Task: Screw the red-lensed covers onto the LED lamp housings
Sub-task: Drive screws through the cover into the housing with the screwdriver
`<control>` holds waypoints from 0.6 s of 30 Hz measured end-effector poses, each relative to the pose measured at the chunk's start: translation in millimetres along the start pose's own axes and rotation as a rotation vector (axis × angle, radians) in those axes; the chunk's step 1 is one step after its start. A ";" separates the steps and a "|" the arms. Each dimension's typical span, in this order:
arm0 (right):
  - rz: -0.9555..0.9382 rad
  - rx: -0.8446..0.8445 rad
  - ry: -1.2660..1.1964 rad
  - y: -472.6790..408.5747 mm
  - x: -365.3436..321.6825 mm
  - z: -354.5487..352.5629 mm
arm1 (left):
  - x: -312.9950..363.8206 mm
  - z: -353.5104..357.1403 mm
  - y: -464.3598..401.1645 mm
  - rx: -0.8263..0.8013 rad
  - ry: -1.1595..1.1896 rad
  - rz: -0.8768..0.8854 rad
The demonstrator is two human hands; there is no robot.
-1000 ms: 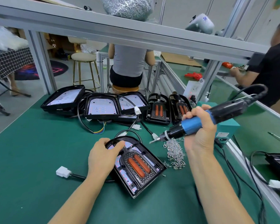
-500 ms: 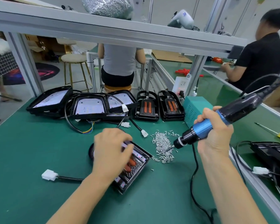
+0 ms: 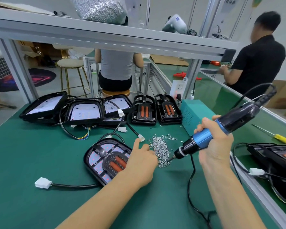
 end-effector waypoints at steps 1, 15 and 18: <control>-0.003 -0.004 0.003 0.4 -0.5 0.6 | -0.3 1.8 1.0 -0.002 0.011 -0.005; 0.051 -0.091 -0.116 8.7 -0.8 19.4 | -19.6 -33.0 42.5 0.671 0.609 -0.128; 0.068 -0.125 -0.182 9.9 -2.8 24.1 | -49.3 -28.1 64.2 0.834 1.196 -0.268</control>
Point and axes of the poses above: each hand's wrist, its own y-axis away from the middle knuckle, its own z-axis out of the palm, x = y × z, the point moved 7 cm from there along -y, towards the middle knuckle, and after that the axes turned 13 degrees about z, right-handed, at the moved point
